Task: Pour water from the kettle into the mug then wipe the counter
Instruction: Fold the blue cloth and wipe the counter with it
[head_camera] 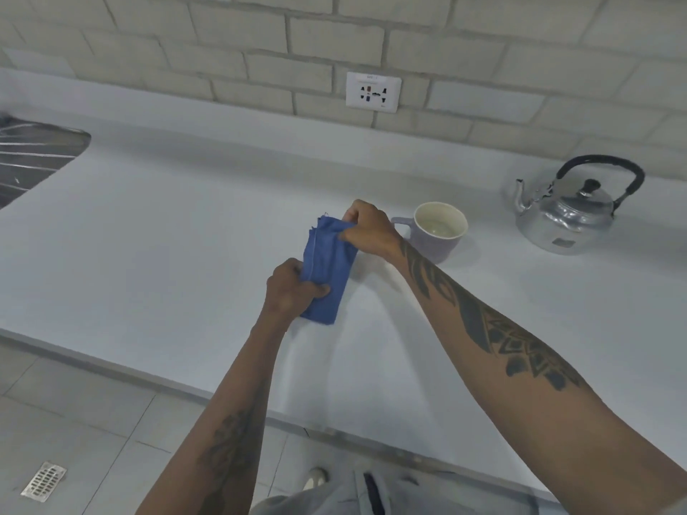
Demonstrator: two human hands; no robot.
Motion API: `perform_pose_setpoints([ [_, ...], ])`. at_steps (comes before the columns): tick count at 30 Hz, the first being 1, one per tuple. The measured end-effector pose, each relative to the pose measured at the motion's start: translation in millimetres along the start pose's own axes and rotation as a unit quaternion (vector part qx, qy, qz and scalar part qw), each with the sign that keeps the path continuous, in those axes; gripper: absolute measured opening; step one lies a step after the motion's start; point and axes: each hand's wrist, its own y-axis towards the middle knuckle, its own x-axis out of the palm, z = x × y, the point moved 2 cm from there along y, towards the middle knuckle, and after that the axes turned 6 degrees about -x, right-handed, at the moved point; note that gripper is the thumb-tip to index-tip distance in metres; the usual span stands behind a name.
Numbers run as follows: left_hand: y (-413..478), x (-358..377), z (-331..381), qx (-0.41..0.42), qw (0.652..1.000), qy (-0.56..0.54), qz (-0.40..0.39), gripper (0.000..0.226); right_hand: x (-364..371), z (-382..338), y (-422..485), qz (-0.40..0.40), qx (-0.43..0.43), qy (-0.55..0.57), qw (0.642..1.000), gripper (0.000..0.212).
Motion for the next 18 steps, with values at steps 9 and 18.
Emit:
perform_pose_setpoints([
  [9,-44,71,49,0.023,0.98,-0.053,-0.191,0.039,-112,44,-92,0.097,-0.016,0.138,0.986,0.023],
  [18,-95,191,92,0.034,0.948,0.016,-0.317,0.024,-199,140,-179,0.215,0.068,0.183,0.957,0.03],
])
